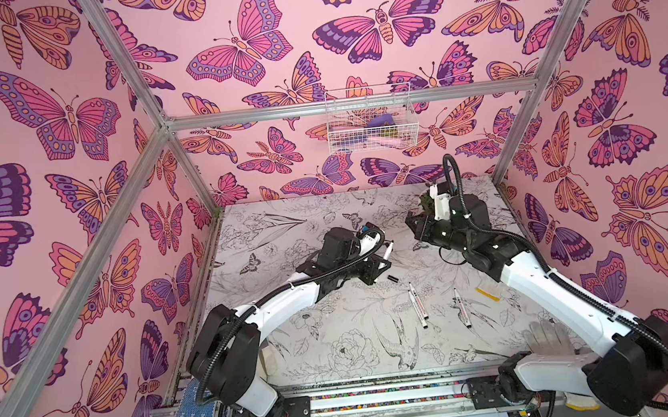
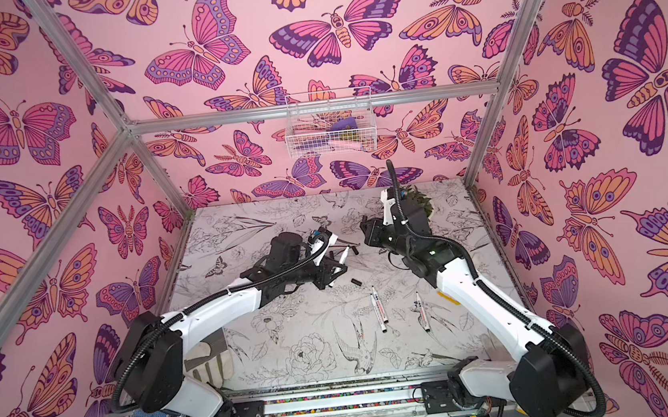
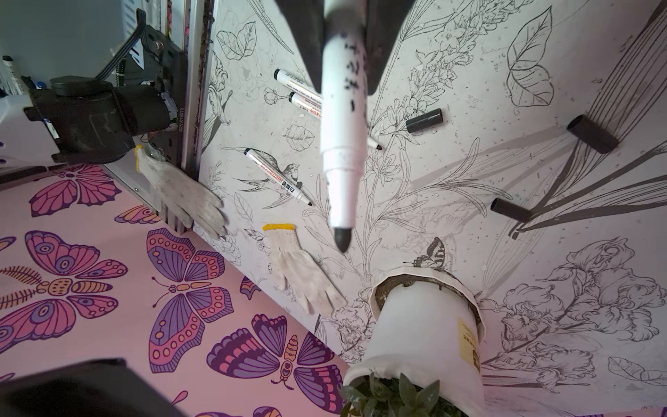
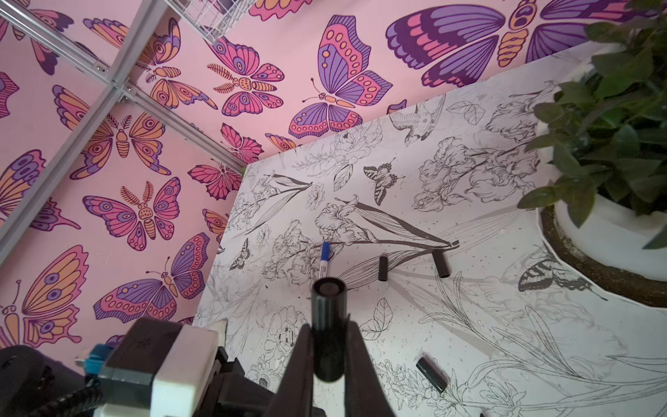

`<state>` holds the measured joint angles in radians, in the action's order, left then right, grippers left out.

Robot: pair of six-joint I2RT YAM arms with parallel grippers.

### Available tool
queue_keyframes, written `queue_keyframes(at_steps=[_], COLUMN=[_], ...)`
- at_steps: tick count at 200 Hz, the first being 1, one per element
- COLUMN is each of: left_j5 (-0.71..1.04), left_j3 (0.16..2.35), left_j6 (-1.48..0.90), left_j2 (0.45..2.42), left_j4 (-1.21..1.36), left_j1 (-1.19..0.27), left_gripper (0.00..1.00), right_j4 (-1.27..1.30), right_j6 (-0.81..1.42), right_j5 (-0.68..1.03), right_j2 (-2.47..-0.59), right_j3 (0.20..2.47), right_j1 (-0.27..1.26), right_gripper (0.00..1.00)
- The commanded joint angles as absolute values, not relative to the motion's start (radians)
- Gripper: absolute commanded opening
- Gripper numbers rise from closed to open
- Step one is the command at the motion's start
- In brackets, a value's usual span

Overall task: Insert the pens into the pen caps
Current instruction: 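Lift the black cap upright with the right gripper toward the held marker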

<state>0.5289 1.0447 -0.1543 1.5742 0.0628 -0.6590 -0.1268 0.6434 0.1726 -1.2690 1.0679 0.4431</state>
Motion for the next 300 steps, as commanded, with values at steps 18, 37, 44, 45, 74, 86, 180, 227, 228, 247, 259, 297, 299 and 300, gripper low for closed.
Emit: queue_keyframes(at_steps=[18, 37, 44, 45, 74, 86, 180, 227, 228, 247, 259, 297, 299, 300], left_j5=[0.538, 0.527, 0.523, 0.521, 0.521, 0.522, 0.518, 0.52, 0.52, 0.524, 0.523, 0.521, 0.522, 0.522], left_j3=[1.073, 1.08, 1.083, 1.083, 1.091, 1.094, 1.097, 1.09, 1.09, 1.09, 1.091, 1.088, 1.088, 1.088], left_j6=[-0.166, -0.167, -0.169, -0.17, -0.173, -0.176, -0.179, -0.173, -0.173, -0.173, -0.172, -0.172, -0.172, -0.172], left_j2=[1.577, 1.578, 1.58, 1.58, 1.587, 1.589, 1.597, 1.592, 1.592, 1.592, 1.589, 1.584, 1.585, 1.585], left_j4=[0.103, 0.104, 0.107, 0.107, 0.107, 0.107, 0.11, 0.11, 0.11, 0.11, 0.109, 0.112, 0.111, 0.111], left_j1=[-0.674, -0.682, -0.684, -0.684, -0.687, -0.687, -0.687, -0.687, -0.687, -0.687, -0.688, -0.688, -0.687, -0.688], left_gripper=[0.0, 0.0, 0.0, 0.0, 0.0, 0.0, 0.0, 0.0, 0.0, 0.0, 0.0, 0.0, 0.0, 0.0], right_j4=[-0.087, -0.074, -0.069, -0.068, -0.046, -0.036, -0.049, -0.046, -0.045, -0.041, -0.043, -0.048, -0.048, -0.049], right_j6=[0.624, 0.611, 0.605, 0.605, 0.622, 0.624, 0.605, 0.604, 0.604, 0.605, 0.602, 0.597, 0.597, 0.597], right_j5=[0.31, 0.332, 0.35, 0.353, 0.397, 0.403, 0.39, 0.384, 0.384, 0.387, 0.388, 0.388, 0.386, 0.386], right_j2=[-1.303, -1.317, -1.323, -1.324, -1.332, -1.326, -1.274, -1.279, -1.279, -1.285, -1.291, -1.296, -1.297, -1.297], right_j3=[1.067, 1.065, 1.066, 1.066, 1.052, 1.044, 1.02, 1.031, 1.031, 1.032, 1.033, 1.03, 1.029, 1.028], right_j1=[0.439, 0.439, 0.439, 0.439, 0.439, 0.439, 0.439, 0.434, 0.433, 0.431, 0.432, 0.43, 0.432, 0.431], right_gripper=[0.0, 0.0, 0.0, 0.0, 0.0, 0.0, 0.0, 0.0, 0.0, 0.0, 0.0, 0.0, 0.0, 0.0])
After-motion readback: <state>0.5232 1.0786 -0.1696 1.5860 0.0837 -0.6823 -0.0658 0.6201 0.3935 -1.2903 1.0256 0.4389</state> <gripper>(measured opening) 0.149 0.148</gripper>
